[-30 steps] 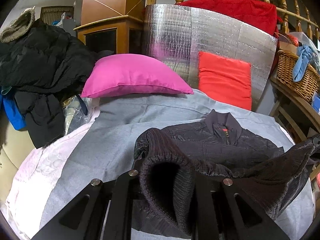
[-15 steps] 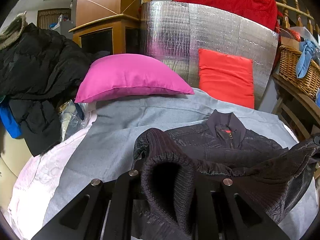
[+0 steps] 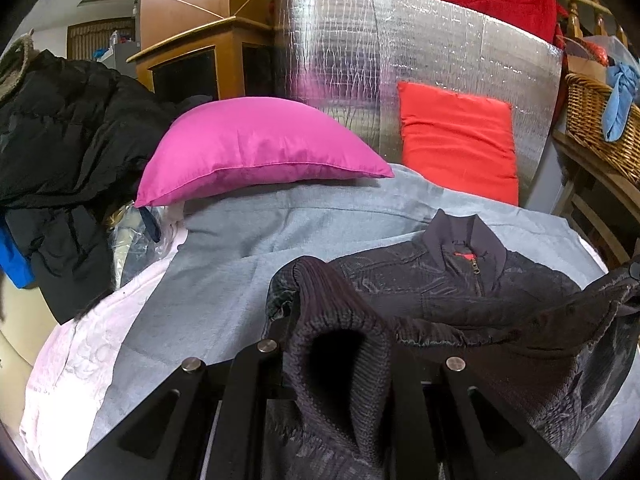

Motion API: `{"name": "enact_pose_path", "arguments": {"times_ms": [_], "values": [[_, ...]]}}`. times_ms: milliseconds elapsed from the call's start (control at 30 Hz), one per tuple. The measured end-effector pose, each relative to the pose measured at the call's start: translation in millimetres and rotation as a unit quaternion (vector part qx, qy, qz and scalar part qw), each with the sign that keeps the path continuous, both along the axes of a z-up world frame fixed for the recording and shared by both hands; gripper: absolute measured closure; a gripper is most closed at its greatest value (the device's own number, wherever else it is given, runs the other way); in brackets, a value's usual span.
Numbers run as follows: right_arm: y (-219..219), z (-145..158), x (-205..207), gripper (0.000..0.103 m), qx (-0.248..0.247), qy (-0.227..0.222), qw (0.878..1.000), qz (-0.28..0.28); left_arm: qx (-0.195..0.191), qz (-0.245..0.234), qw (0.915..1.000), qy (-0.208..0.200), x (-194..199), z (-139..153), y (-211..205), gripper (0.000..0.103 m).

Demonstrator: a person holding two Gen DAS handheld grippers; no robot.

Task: Fold large clothes
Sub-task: 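Carry the hem over the jacket body toward the collar with both grippers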

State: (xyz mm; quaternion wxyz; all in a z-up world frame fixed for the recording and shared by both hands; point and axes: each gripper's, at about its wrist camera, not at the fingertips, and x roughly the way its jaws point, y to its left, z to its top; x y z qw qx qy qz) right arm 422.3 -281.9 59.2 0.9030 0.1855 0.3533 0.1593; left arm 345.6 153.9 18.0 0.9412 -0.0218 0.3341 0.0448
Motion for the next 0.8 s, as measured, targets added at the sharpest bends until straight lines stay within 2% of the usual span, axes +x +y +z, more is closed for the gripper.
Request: {"name": "enact_pose_path", "arguments": {"times_ms": [500,800], "values": [[0,-21,28,0.092,-0.018,0.024,1.000,0.002,0.008,-0.008,0.9996,0.024,27,-17,-3,0.088],[-2,-19,27,0.092,-0.037,0.025,0.999,0.015,0.024,-0.035,0.9990,0.012,26,-9,-5,0.087]]}}
